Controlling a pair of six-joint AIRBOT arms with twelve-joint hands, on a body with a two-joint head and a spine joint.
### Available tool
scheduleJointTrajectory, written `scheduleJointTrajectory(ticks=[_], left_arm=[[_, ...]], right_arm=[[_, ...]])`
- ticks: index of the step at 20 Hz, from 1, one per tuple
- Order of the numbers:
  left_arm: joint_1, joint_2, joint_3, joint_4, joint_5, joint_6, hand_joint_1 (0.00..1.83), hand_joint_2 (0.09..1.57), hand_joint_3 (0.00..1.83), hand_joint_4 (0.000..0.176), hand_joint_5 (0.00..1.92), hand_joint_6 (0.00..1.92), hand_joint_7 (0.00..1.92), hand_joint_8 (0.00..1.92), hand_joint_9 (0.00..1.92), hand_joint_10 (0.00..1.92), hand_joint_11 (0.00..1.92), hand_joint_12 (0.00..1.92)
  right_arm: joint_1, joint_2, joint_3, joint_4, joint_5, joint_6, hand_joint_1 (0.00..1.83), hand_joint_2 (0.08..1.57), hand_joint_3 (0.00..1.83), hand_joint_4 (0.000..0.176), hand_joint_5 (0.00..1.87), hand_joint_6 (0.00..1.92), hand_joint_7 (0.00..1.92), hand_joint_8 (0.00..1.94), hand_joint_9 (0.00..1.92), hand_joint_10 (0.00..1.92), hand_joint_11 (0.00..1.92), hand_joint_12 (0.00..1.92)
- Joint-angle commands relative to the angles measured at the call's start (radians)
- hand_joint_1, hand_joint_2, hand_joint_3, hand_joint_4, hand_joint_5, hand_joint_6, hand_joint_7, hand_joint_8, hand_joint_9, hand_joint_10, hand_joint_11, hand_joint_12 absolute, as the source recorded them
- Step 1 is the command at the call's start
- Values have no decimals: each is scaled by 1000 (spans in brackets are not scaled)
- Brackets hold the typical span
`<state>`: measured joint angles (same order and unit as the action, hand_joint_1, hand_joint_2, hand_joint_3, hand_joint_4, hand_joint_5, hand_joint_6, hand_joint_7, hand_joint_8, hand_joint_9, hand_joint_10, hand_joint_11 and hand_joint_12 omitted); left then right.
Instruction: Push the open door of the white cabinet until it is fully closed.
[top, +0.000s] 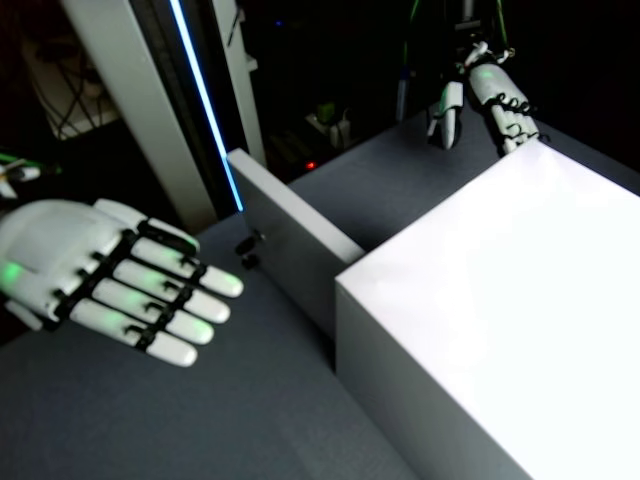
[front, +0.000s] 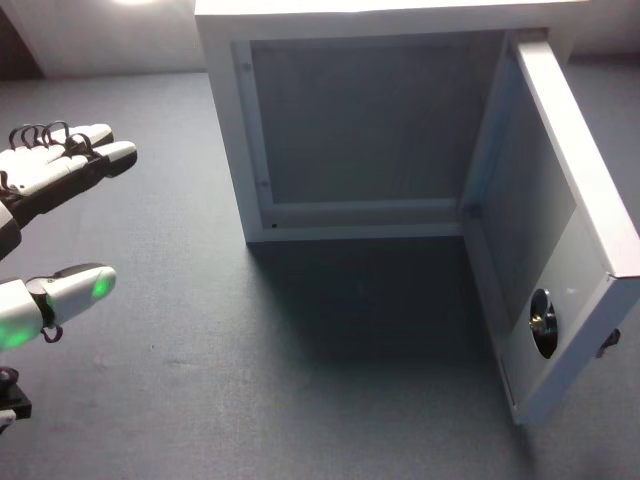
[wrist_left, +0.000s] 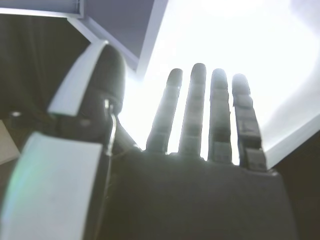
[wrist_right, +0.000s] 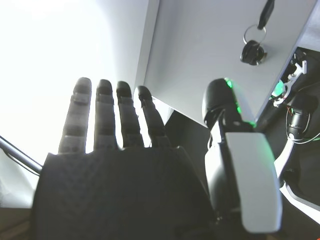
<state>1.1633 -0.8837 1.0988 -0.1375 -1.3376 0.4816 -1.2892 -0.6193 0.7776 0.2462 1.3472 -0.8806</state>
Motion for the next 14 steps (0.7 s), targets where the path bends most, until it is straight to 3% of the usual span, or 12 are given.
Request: scheduleJointTrajectory(ticks=[1, 10, 12, 13, 14], left_arm=[[-8, -4, 5, -20, -129, -8, 454, 1339, 17, 0, 121, 8, 0, 0, 0, 0, 0, 0], [-5, -4, 7, -27, -132, -10, 453, 1348, 3, 0, 123, 1, 0, 0, 0, 0, 2, 1], [-1, -2, 6, -32, -135, -10, 429, 1356, 5, 0, 120, 1, 0, 0, 0, 0, 7, 4], [1, -2, 6, -35, -136, -10, 423, 1356, 4, 0, 106, 0, 0, 0, 0, 0, 1, 0], [2, -2, 6, -37, -137, -10, 455, 1355, 2, 0, 112, 3, 0, 0, 0, 0, 0, 0]], right_arm=[[4, 2, 5, 16, 113, 1, 292, 1365, 22, 0, 4, 1, 0, 0, 0, 0, 0, 0], [2, 20, -11, -50, 101, 11, 258, 1376, 11, 0, 87, 34, 36, 14, 44, 19, 0, 0], [2, 38, -24, -86, 99, 13, 270, 1375, 0, 0, 163, 77, 135, 5, 110, 101, 0, 409], [2, 46, -29, -102, 99, 15, 301, 1371, 0, 0, 189, 145, 196, 9, 116, 242, 0, 785], [2, 52, -32, -119, 98, 21, 272, 1359, 0, 0, 212, 258, 269, 20, 79, 508, 0, 1146]])
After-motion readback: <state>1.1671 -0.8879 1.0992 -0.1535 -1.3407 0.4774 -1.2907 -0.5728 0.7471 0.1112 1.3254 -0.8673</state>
